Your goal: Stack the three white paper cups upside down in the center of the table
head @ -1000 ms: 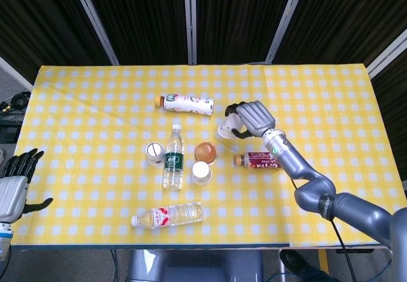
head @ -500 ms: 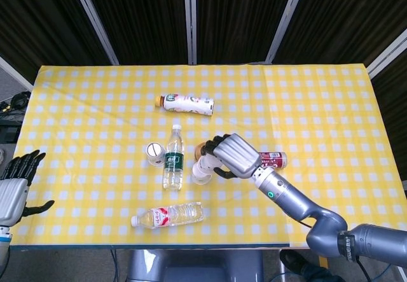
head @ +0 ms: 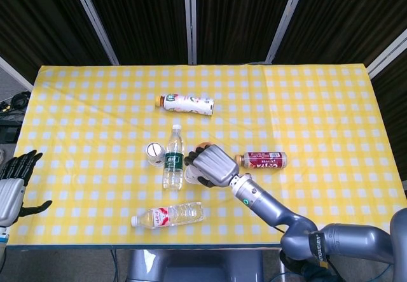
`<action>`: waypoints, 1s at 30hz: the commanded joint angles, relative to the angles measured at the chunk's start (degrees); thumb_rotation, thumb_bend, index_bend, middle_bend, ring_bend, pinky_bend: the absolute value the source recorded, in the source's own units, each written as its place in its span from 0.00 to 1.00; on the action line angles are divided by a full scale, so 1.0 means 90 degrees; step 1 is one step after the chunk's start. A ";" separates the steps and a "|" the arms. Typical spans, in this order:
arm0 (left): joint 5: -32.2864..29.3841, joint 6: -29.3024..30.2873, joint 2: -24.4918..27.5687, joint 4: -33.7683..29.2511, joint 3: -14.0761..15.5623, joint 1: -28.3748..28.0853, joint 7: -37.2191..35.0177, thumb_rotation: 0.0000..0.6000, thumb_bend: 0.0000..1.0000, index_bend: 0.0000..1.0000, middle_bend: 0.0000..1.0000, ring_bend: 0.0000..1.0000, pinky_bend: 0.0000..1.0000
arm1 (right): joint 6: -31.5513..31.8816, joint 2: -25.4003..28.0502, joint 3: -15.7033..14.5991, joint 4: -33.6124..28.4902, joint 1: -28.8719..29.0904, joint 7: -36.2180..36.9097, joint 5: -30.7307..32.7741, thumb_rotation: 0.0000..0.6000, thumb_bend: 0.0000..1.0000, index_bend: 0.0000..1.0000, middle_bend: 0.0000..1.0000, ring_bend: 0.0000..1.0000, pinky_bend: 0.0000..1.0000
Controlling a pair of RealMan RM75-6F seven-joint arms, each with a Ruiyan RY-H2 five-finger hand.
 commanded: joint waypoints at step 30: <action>-0.0135 -0.0099 -0.0047 0.0042 -0.0028 -0.0061 0.0084 1.00 0.00 0.00 0.00 0.00 0.00 | -0.0115 0.0324 -0.0370 -0.0191 0.0125 -0.0211 0.0277 1.00 0.06 0.11 0.03 0.01 0.01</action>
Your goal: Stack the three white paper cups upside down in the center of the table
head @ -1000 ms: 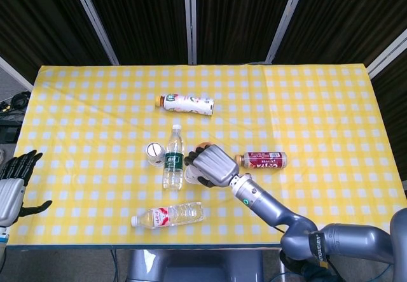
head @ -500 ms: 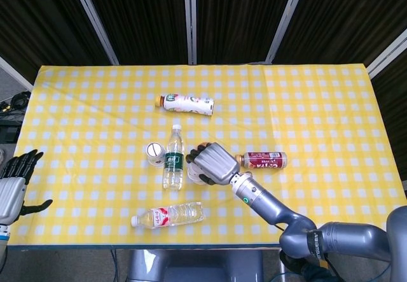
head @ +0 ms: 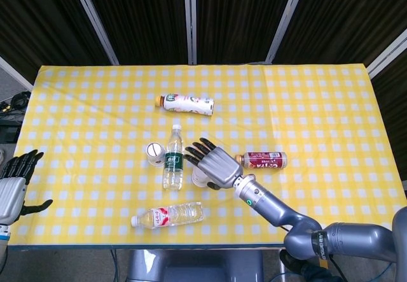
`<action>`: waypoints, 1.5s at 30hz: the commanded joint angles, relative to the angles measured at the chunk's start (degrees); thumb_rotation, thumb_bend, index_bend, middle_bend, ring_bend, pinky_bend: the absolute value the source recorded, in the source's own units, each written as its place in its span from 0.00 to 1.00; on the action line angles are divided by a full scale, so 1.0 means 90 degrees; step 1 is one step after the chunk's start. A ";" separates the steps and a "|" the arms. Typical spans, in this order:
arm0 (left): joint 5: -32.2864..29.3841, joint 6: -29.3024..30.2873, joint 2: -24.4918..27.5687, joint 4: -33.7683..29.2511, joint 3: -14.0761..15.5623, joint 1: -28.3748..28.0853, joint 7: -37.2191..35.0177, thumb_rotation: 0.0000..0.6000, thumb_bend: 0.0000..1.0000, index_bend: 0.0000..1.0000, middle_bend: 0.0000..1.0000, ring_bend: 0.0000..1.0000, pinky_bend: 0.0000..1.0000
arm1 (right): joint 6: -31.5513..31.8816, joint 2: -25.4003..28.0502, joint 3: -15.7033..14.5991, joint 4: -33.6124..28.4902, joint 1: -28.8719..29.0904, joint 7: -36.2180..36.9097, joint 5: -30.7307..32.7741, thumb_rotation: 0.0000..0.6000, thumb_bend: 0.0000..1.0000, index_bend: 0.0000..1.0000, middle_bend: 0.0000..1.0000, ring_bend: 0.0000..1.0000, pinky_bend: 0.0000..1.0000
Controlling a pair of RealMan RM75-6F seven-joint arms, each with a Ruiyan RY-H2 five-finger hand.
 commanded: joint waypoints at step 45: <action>-0.1629 -0.3333 -0.3226 0.2108 -0.1143 -0.4148 0.2684 1.00 0.22 0.29 0.17 0.17 0.25 | 0.4503 0.1573 -0.1449 0.1009 -0.4243 0.2160 -0.3062 1.00 0.00 0.00 0.00 0.00 0.00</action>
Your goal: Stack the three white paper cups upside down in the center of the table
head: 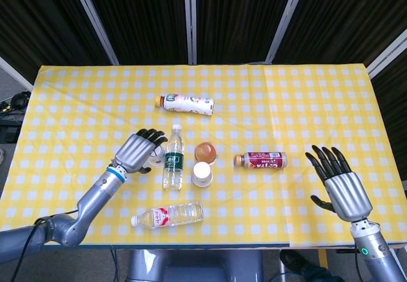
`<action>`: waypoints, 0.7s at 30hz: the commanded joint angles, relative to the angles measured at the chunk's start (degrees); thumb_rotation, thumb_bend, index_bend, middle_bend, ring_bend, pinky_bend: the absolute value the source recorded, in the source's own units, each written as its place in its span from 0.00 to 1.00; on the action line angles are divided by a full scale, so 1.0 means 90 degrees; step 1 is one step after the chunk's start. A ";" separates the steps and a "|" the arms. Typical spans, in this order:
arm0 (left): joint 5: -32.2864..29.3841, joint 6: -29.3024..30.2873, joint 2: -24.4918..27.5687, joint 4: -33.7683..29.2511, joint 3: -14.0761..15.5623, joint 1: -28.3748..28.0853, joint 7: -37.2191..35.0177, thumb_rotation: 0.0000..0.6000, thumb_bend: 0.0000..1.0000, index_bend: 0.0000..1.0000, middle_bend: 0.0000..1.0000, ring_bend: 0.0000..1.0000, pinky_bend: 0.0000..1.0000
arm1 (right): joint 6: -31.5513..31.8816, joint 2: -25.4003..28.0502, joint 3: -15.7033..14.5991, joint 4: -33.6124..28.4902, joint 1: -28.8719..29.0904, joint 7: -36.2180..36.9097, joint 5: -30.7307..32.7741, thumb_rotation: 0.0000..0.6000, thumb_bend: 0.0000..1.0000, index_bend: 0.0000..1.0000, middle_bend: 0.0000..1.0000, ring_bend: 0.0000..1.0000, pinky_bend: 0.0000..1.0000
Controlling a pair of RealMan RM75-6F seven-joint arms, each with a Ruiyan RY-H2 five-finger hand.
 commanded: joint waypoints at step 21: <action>-0.0465 0.0154 -0.0562 0.0897 0.0183 -0.0352 -0.0148 1.00 0.27 0.49 0.40 0.44 0.55 | -0.0211 -0.0057 0.0360 0.0098 -0.0176 -0.0096 -0.0123 1.00 0.00 0.00 0.00 0.00 0.00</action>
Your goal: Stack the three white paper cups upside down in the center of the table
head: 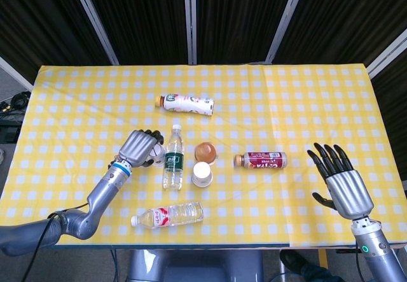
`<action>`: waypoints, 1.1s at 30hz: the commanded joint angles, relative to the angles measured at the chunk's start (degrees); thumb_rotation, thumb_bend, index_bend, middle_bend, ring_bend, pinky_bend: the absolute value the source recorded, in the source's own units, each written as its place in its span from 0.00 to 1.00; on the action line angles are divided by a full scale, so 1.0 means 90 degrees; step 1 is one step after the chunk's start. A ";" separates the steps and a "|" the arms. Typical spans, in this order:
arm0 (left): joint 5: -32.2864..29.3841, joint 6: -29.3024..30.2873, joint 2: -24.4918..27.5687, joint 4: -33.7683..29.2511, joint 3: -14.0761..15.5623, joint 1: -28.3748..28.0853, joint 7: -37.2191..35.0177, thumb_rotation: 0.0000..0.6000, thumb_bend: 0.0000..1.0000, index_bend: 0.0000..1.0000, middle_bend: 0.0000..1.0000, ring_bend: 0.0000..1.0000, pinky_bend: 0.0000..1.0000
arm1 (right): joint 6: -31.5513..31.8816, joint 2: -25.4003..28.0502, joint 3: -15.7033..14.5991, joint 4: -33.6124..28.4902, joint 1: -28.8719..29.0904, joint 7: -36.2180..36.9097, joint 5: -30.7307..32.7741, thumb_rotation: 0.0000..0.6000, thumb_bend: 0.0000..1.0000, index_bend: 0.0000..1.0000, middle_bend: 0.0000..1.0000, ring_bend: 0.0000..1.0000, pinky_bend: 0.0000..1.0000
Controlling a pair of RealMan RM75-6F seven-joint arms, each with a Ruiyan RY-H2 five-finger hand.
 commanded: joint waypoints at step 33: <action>0.0581 0.0108 0.0954 -0.2481 -0.0411 -0.0775 -0.0189 1.00 0.27 0.57 0.48 0.51 0.59 | -0.0050 0.0159 0.0303 -0.0096 -0.0242 0.0233 -0.0010 1.00 0.00 0.00 0.00 0.00 0.00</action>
